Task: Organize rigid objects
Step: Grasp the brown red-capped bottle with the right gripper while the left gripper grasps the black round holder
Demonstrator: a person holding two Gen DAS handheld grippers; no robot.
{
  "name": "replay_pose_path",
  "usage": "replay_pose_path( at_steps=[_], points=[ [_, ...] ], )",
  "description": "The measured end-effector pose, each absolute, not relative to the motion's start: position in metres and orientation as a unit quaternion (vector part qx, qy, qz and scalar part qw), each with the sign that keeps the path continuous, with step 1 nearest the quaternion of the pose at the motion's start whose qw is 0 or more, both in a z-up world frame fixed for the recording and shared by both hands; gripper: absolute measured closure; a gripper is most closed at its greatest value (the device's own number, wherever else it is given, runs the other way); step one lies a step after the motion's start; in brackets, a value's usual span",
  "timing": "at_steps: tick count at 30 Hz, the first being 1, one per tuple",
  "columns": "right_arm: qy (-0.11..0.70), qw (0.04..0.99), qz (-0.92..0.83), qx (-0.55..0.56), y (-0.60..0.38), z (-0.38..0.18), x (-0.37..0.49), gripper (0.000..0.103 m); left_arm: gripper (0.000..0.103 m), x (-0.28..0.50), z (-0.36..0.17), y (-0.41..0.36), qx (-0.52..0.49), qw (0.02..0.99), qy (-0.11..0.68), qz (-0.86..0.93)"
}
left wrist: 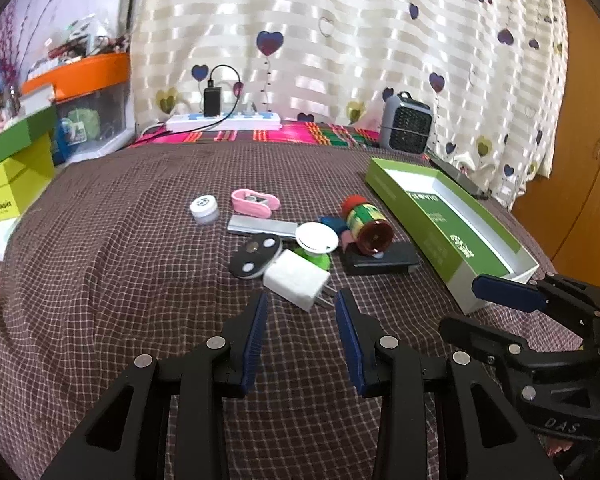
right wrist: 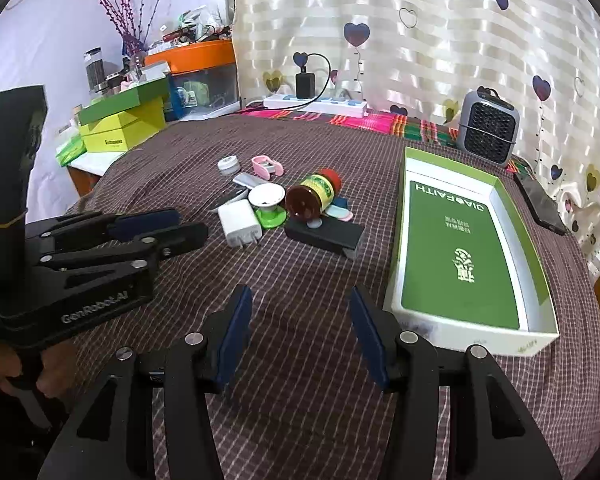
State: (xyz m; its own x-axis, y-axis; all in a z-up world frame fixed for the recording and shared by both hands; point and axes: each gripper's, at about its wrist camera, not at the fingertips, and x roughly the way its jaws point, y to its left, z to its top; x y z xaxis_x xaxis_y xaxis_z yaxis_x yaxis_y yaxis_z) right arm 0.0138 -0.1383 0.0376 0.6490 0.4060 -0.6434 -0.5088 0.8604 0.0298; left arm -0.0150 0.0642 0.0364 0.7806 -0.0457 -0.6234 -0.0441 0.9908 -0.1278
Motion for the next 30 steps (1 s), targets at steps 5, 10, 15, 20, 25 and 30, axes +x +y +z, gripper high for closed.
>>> replay_pose_path(
  at_steps=[5, 10, 15, 20, 25, 30],
  points=[
    [0.336, 0.905, 0.249, -0.072, -0.132, 0.043, 0.028, 0.051, 0.068, -0.008, 0.031, 0.073, -0.089, 0.937, 0.338, -0.008],
    [0.338, 0.907, 0.244, -0.061, -0.124, 0.048, 0.044, 0.051, 0.068, -0.001, 0.026, 0.077, -0.104, 0.934, 0.342, -0.016],
    [0.343, 0.907, 0.238, -0.045, -0.119, 0.049, 0.063, 0.051, 0.068, 0.008, 0.023, 0.088, -0.116, 0.931, 0.345, -0.010],
    [0.353, 0.905, 0.234, -0.029, -0.112, 0.048, 0.084, 0.051, 0.068, 0.021, 0.020, 0.097, -0.123, 0.927, 0.353, -0.017],
    [0.365, 0.902, 0.229, -0.021, -0.105, 0.043, 0.101, 0.051, 0.068, 0.036, 0.017, 0.101, -0.129, 0.922, 0.364, -0.024],
    [0.372, 0.900, 0.225, -0.021, -0.101, 0.041, 0.112, 0.051, 0.068, 0.047, 0.019, 0.102, -0.123, 0.924, 0.361, -0.022]
  ],
)
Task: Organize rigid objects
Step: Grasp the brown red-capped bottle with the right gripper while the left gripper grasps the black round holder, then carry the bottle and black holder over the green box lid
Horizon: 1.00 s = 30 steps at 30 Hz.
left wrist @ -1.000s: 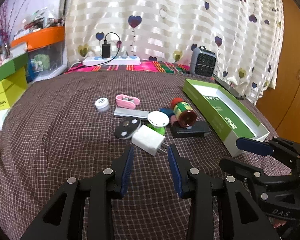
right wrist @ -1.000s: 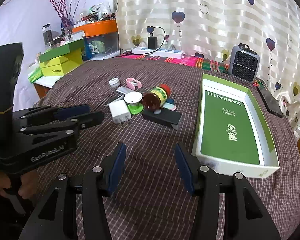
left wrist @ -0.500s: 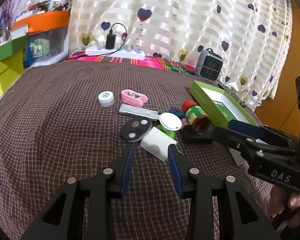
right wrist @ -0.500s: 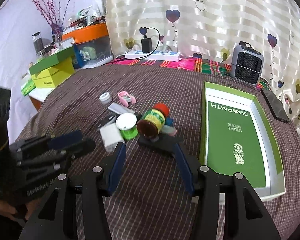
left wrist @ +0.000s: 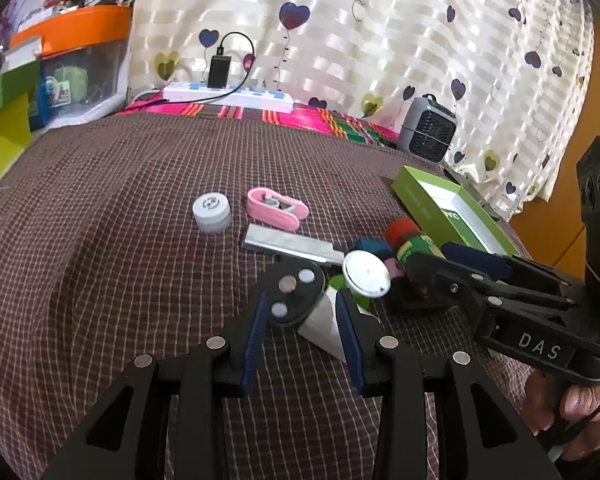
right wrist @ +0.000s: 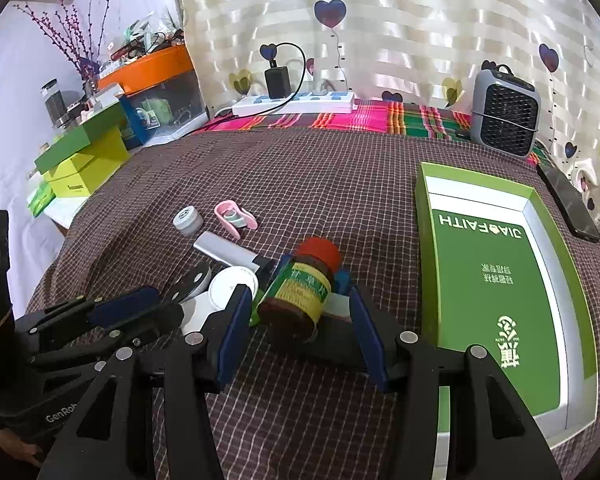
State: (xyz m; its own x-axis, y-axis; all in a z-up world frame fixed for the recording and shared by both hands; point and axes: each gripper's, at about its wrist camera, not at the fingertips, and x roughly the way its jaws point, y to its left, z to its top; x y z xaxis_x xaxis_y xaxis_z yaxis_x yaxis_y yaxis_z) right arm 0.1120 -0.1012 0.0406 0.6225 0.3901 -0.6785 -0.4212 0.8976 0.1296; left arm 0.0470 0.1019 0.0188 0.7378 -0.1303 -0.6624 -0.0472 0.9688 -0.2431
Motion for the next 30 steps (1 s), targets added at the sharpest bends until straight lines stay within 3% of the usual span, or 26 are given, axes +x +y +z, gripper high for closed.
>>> replay_pose_path(
  at_steps=[8, 12, 21, 25, 30],
  points=[
    [0.380, 0.898, 0.222, -0.024, -0.099, 0.038, 0.120, 0.052, 0.068, 0.063, 0.017, 0.100, -0.116, 0.922, 0.370, -0.024],
    [0.387, 0.894, 0.224, -0.024, -0.099, 0.035, 0.122, 0.070, 0.068, 0.071, 0.014, 0.097, -0.109, 0.917, 0.382, -0.021],
    [0.379, 0.897, 0.228, -0.018, -0.105, 0.038, 0.120, 0.070, 0.069, 0.074, 0.014, 0.091, -0.091, 0.919, 0.383, -0.016],
    [0.375, 0.898, 0.229, -0.015, -0.110, 0.040, 0.117, 0.070, 0.079, 0.072, 0.016, 0.090, -0.083, 0.921, 0.380, -0.010],
    [0.371, 0.899, 0.232, -0.009, -0.116, 0.041, 0.112, 0.070, 0.079, 0.066, 0.016, 0.091, -0.083, 0.922, 0.378, -0.008]
  ],
)
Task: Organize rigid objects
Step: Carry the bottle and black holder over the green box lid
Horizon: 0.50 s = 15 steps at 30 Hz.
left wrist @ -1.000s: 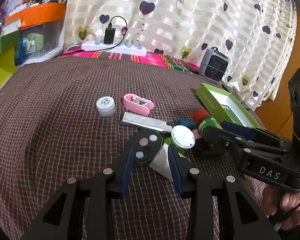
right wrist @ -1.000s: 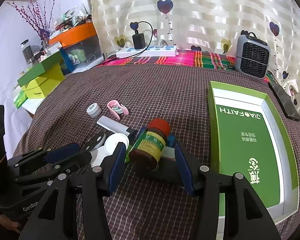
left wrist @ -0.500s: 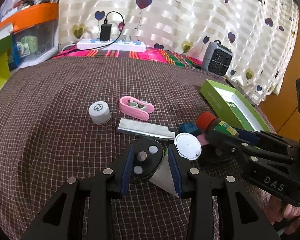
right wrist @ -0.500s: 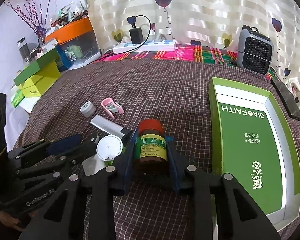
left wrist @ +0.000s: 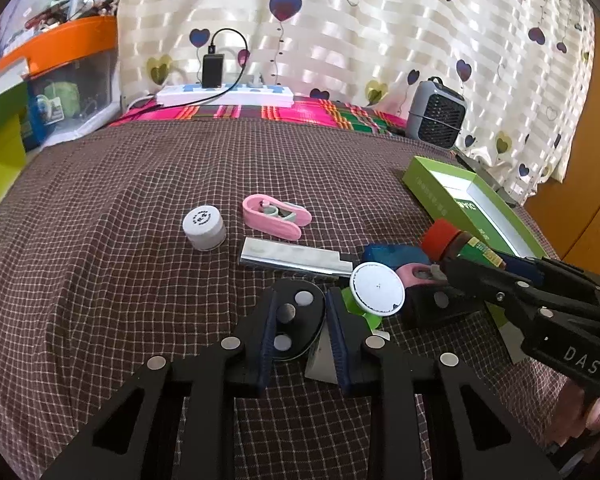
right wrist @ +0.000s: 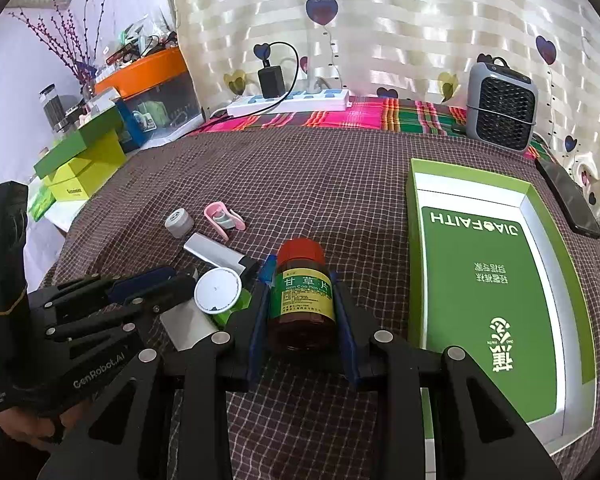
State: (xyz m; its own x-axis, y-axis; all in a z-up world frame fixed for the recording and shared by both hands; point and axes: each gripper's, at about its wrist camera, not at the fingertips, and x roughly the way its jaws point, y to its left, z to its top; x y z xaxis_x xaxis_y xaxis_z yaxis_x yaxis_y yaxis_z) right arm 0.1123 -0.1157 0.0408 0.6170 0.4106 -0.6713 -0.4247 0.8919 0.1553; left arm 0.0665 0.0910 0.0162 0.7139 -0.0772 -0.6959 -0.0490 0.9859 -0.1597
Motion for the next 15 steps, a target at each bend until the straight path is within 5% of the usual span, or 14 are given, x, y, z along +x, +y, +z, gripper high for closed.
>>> replay_pose_path(
  at_steps=[15],
  points=[
    [0.354, 0.901, 0.253, 0.005, -0.132, 0.047, 0.093, 0.070, 0.079, 0.036, 0.038, 0.087, -0.087, 0.934, 0.347, -0.017]
  ],
)
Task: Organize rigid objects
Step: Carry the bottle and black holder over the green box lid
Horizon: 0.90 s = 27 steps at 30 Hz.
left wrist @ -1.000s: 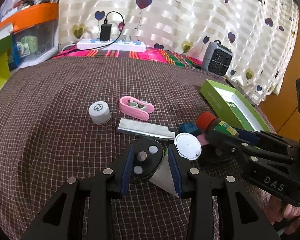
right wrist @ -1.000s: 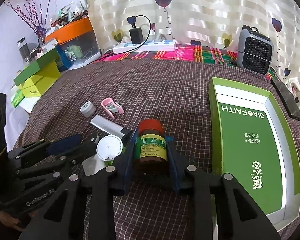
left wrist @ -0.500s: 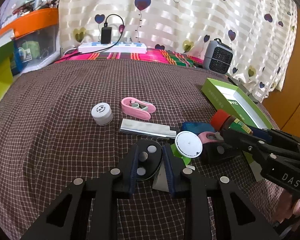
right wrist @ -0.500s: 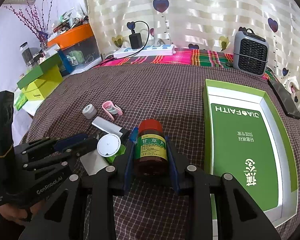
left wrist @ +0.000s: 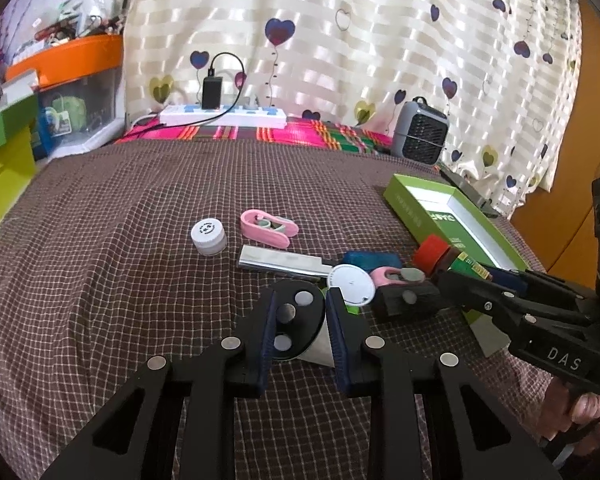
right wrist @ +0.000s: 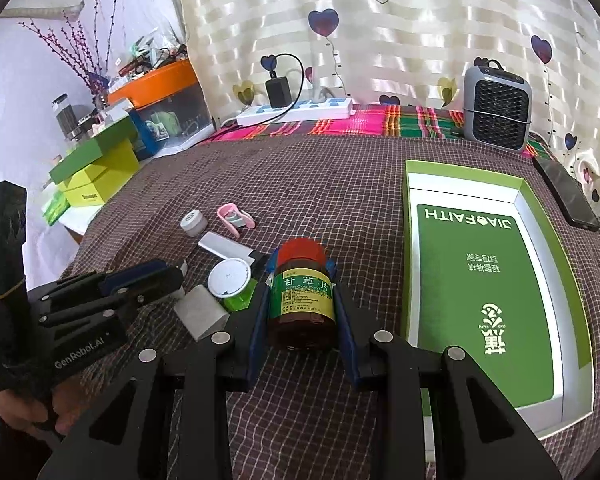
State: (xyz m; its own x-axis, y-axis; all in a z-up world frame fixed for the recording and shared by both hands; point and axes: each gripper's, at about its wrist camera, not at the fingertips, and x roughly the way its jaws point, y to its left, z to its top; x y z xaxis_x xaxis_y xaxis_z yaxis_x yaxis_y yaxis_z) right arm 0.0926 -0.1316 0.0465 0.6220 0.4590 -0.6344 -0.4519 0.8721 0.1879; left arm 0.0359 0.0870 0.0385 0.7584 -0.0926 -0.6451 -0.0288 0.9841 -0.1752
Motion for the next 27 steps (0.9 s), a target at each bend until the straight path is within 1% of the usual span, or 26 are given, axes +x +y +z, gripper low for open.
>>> replay_pose_path(
  at_steps=[27],
  points=[
    [0.325, 0.908, 0.265, 0.012, -0.150, 0.058, 0.059, 0.070, 0.079, 0.021, 0.058, 0.054, -0.076, 0.937, 0.338, -0.048]
  ],
)
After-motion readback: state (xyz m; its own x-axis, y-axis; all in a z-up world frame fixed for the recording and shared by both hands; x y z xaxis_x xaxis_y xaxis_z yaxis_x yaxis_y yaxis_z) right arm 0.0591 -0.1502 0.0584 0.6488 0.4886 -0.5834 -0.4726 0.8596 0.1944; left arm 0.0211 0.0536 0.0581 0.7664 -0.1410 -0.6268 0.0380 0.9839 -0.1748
